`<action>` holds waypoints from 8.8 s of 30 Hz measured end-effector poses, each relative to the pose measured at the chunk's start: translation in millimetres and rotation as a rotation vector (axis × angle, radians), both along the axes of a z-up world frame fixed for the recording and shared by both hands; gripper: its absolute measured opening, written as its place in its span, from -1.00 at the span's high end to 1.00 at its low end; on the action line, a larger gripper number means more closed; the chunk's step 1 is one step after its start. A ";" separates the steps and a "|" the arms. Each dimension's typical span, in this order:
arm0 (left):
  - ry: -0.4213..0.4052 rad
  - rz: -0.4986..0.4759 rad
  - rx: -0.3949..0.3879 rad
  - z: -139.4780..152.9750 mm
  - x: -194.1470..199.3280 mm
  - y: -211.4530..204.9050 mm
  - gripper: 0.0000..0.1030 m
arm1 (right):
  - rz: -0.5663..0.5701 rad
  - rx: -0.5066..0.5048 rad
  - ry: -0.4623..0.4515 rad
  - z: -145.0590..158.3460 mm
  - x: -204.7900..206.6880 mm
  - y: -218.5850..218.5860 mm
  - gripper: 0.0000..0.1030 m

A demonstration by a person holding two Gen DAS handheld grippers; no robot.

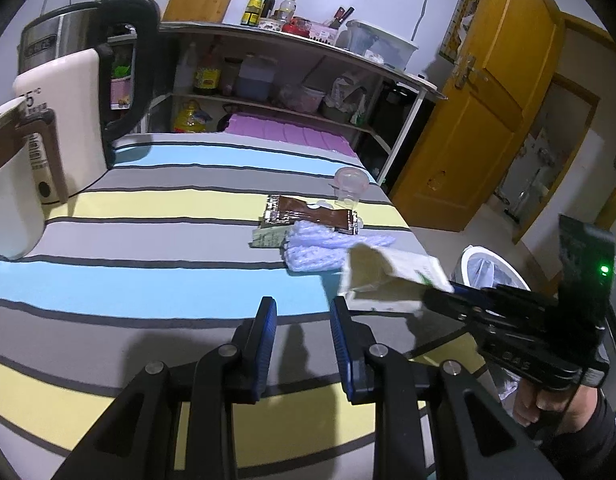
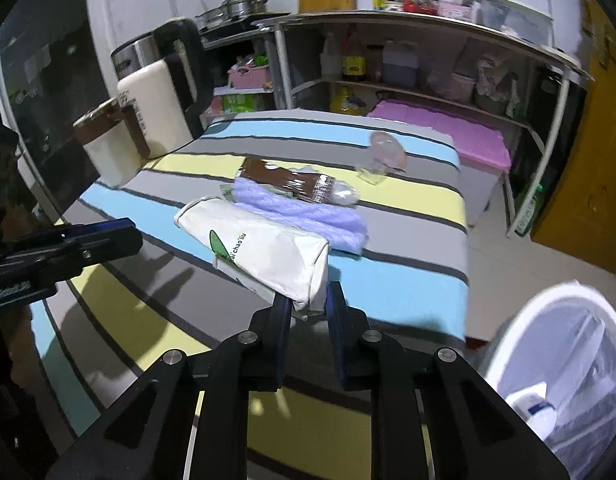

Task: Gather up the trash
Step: 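Grasp the white paper bag with the right tool while the left tool grasps the purple mesh sleeve, then carry the paper bag and mesh sleeve over the bin and open both tools, then move both open tools back toward the brown wrapper on the table, then grasp the brown snack wrapper with the right tool and lift it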

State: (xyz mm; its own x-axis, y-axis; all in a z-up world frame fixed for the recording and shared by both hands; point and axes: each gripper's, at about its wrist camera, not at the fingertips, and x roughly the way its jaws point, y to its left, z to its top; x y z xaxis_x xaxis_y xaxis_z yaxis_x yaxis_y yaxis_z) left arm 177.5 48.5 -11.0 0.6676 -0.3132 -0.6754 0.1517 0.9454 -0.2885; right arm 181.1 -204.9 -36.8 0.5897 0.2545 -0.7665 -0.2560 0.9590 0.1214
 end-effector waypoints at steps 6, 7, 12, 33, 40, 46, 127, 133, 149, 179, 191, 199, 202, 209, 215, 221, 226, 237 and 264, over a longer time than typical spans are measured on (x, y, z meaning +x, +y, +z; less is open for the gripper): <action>0.018 -0.008 -0.018 -7.6 22.7 -9.5 0.46 | -0.079 0.038 -0.009 6.4 -11.8 -27.7 0.64; 0.026 -0.006 -0.027 -9.5 28.3 -10.4 0.46 | -0.091 0.040 -0.011 7.2 -13.6 -31.9 0.64; 0.047 0.004 -0.058 -17.3 48.9 -14.2 0.22 | -0.120 0.047 -0.015 9.9 -18.0 -44.7 0.64; 0.071 -0.004 -0.132 -32.9 74.1 -23.3 0.85 | -0.174 0.074 -0.015 6.6 -21.8 -66.5 0.64; 0.024 -0.027 -0.121 -18.1 46.0 -28.7 0.89 | -0.199 0.073 -0.019 10.5 -30.9 -70.7 0.64; 0.003 -0.044 -0.119 -6.7 18.9 -29.7 0.89 | -0.221 0.074 -0.030 18.0 -42.8 -75.5 0.64; 0.075 -0.454 0.006 -22.9 13.1 -263.6 0.88 | -0.638 0.021 0.047 6.6 -134.0 -225.9 0.56; 0.075 -0.452 0.007 -21.5 11.5 -260.9 0.88 | -0.631 0.018 0.027 10.3 -134.1 -221.0 0.33; 0.023 -0.400 0.009 -3.6 -12.7 -229.4 0.88 | -0.565 0.047 -0.007 25.6 -137.8 -187.3 0.33; -0.065 -0.169 0.080 8.0 -70.0 -114.1 0.88 | -0.274 0.082 -0.033 37.4 -128.5 -70.7 0.33; -0.051 -0.104 0.075 10.7 -77.3 -73.5 0.73 | -0.123 0.075 -0.007 32.8 -112.2 -25.4 0.33; -0.059 -0.062 0.091 18.5 -84.6 -54.6 0.67 | -0.052 0.064 -0.007 41.4 -107.7 -7.2 0.00; -0.068 -0.048 0.096 23.2 -85.2 -47.5 0.66 | -0.034 0.049 -0.010 47.8 -104.0 0.3 0.00; -0.072 0.008 0.086 30.9 -78.0 -22.6 0.66 | -0.003 0.018 -0.032 54.9 -87.7 14.9 0.00; -0.069 0.040 0.081 31.8 -60.4 -2.7 0.66 | 0.012 0.017 -0.022 52.6 -60.8 20.6 0.00; -0.071 0.062 0.078 31.0 -37.6 15.0 0.66 | 0.039 -0.002 -0.026 49.3 -23.2 30.2 0.00; -0.074 0.085 0.060 28.8 -21.4 29.7 0.60 | 0.071 -0.016 -0.028 42.2 12.4 39.6 0.00; -0.052 0.104 0.022 12.0 2.3 51.6 0.50 | 0.116 -0.054 -0.016 15.3 84.5 51.6 0.00; -0.019 0.096 -0.024 4.7 23.8 52.6 0.50 | 0.186 0.062 0.051 9.8 66.5 57.6 0.66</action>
